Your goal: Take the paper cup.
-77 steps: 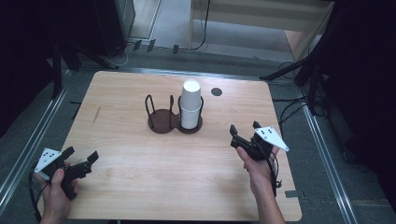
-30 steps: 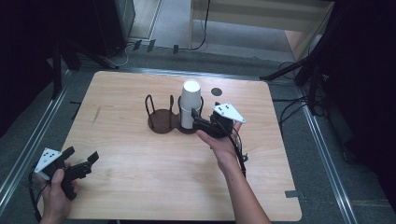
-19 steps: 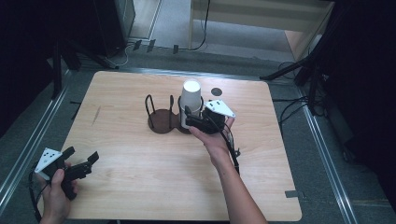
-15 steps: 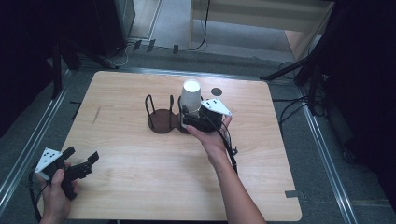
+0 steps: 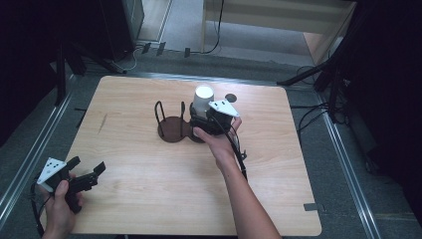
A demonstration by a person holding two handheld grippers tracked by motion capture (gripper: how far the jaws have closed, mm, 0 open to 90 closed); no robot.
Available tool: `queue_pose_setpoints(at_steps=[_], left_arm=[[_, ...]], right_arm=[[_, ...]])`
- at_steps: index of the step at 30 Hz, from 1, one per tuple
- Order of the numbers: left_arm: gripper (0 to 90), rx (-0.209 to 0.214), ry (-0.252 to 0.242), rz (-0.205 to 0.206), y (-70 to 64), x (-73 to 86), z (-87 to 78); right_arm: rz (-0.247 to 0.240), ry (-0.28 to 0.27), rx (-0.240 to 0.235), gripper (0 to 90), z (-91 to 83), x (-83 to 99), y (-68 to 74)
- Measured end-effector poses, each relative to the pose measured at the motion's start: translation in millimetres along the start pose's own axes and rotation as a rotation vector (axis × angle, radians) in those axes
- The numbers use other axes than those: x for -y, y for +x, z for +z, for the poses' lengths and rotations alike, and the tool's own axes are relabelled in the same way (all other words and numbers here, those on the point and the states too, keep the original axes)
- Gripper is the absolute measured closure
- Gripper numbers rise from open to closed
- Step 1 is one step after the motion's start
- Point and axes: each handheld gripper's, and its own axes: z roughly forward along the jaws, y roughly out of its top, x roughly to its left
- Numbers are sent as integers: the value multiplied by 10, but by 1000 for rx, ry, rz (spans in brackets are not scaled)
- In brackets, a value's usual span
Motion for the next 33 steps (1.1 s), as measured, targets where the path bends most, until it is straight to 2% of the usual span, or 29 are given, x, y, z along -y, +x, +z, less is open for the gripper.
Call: queue_pose_setpoints(at_steps=[7,11,15,25,33], left_arm=[[0,2,0,-2,1,0,0],[0,3,-2,-4,2,0,0],[0,5,1,-2,5,0,-1],[0,7,-1,-5,7,0,0],[0,7,0,-1,4,1,-2]], right_arm=[[9,10,19,122,98,-17,17],[-3,8,26,133,141,-14,42],[-2,0,53,223,158,-7,58],[-7,-5,55,245,154,-14,63],[-21,-34,47,264,108,-96,68]])
